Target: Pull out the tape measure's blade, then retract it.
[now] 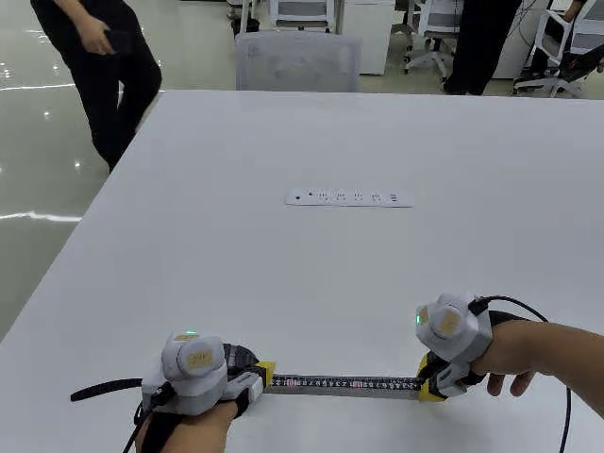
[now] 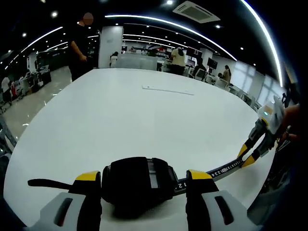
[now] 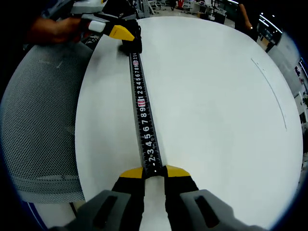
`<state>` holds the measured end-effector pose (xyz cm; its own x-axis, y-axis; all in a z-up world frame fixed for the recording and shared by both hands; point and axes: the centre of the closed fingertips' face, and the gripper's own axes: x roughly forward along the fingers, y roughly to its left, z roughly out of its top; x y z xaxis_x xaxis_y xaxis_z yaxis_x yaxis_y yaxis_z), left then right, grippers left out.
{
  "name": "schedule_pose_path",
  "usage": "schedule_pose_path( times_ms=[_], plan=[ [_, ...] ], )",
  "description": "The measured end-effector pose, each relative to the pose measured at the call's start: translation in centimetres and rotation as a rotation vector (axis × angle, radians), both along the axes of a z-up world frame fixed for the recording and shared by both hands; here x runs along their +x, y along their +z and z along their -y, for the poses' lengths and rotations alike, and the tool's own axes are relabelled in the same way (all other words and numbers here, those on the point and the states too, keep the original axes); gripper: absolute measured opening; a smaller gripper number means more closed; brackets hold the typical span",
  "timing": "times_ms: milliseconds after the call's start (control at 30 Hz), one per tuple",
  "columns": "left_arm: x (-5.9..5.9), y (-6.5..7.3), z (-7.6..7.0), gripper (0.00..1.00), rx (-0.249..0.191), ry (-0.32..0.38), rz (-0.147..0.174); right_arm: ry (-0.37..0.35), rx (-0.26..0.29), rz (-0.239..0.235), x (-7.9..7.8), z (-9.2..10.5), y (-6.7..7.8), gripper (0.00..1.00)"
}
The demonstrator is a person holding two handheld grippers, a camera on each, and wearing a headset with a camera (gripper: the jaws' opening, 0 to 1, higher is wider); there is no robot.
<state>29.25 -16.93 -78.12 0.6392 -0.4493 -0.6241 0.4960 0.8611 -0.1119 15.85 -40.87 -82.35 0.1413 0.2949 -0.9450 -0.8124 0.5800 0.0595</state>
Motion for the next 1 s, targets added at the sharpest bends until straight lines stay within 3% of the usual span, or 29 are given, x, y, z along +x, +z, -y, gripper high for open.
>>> schedule_pose_path(
  times_ms=[100, 133, 400, 567, 800, 867, 1000],
  plan=[
    [0.25, -0.50, -0.59, 0.64, 0.051, 0.008, 0.007, -0.002, -0.009, -0.006, 0.01, 0.04, -0.08, 0.13],
    [0.21, -0.49, -0.39, 0.63, 0.032, 0.006, -0.002, -0.010, -0.010, -0.009, -0.02, 0.03, -0.04, 0.13],
    [0.27, -0.59, -0.49, 0.62, 0.049, -0.017, 0.006, -0.026, -0.008, -0.024, 0.04, 0.03, 0.02, 0.13],
    [0.30, -0.65, -0.57, 0.61, 0.057, -0.022, -0.006, -0.023, -0.005, -0.033, 0.05, 0.00, 0.11, 0.13],
    [0.25, -0.55, -0.60, 0.60, 0.049, -0.031, -0.009, -0.013, 0.009, -0.007, -0.09, -0.07, 0.20, 0.13],
    [0.23, -0.50, -0.58, 0.60, 0.045, -0.037, -0.003, 0.032, 0.014, 0.039, -0.10, -0.24, 0.26, 0.13],
    [0.22, -0.47, -0.57, 0.60, 0.046, -0.050, -0.004, -0.001, 0.034, 0.032, -0.38, -0.33, 0.29, 0.13]
  ],
)
